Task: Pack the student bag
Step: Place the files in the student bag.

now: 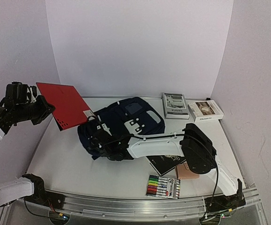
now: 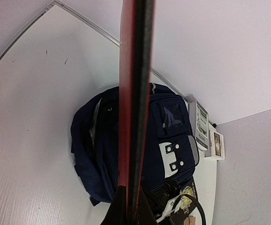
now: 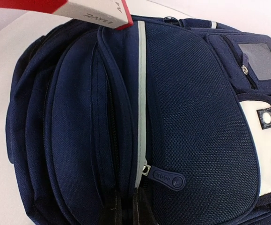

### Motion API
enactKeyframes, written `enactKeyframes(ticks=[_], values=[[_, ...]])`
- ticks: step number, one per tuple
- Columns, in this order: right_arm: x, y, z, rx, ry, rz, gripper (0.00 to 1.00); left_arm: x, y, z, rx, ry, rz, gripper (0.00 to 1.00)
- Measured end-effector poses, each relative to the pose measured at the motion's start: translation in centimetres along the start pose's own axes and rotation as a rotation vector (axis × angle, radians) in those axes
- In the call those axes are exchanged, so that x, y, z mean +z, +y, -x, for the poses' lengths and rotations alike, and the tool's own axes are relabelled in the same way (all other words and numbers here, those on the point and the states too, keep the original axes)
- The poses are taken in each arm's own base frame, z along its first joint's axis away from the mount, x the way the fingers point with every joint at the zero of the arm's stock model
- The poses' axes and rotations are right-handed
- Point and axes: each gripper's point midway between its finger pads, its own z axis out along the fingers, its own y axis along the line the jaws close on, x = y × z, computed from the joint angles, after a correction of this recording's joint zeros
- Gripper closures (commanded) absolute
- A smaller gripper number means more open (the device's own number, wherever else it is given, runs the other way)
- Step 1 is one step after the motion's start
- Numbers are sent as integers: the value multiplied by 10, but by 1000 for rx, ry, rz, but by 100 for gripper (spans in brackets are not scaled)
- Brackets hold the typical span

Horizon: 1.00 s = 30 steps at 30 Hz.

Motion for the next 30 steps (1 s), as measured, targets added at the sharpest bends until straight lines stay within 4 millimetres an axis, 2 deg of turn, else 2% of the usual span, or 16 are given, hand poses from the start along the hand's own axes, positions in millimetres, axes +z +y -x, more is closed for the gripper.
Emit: enactKeyframes(ticks=[4,9,11,14,18,21,27,30], values=[[-34,2,15,36,-12,17,100,-4,-13,1,5,18,-50,100],[-72,-3,57,95,-78,43,100,-19,-34,1,16,29,-145,100],[-83,-9,69,116,-95,51,100,-28,-43,0,19,29,-197,100],[-91,-22,77,146,-99,51,100,-47,-62,0,23,12,-309,100],[-87,-46,79,207,-77,64,100,-71,-85,-2,35,1,-449,100],[-75,-70,77,264,-51,75,100,-83,-97,-3,42,9,-523,100],[-40,-138,73,417,-14,93,100,-86,-110,-10,40,73,-592,100],[-33,-167,77,489,-19,106,100,-83,-110,-16,40,109,-603,100]])
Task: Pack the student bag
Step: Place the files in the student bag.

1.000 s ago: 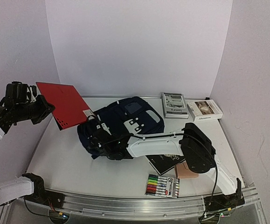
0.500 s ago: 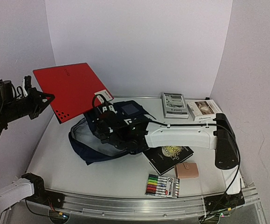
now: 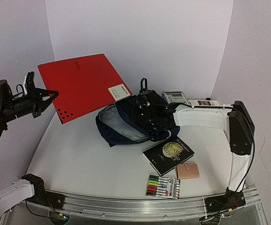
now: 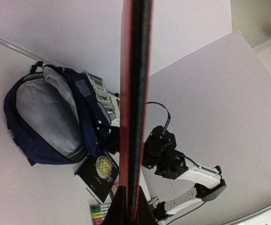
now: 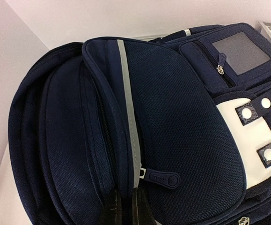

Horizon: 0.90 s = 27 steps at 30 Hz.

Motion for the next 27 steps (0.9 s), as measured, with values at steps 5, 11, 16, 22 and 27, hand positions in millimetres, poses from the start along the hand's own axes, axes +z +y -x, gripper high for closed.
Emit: enactKeyframes(ticks=[5,11,16,22,27], values=[[-7,-13,30,102,-27,71,100,5,25,-17,-34,36,34,100],[-14,-13,41,147,-32,119,100,11,79,-50,-131,83,127,100],[-12,-13,38,167,-16,138,100,10,102,-60,-176,90,202,100],[-17,-12,38,180,-5,166,100,13,116,-63,-198,91,247,100],[-32,-8,41,188,2,203,100,32,133,-68,-261,117,229,100]])
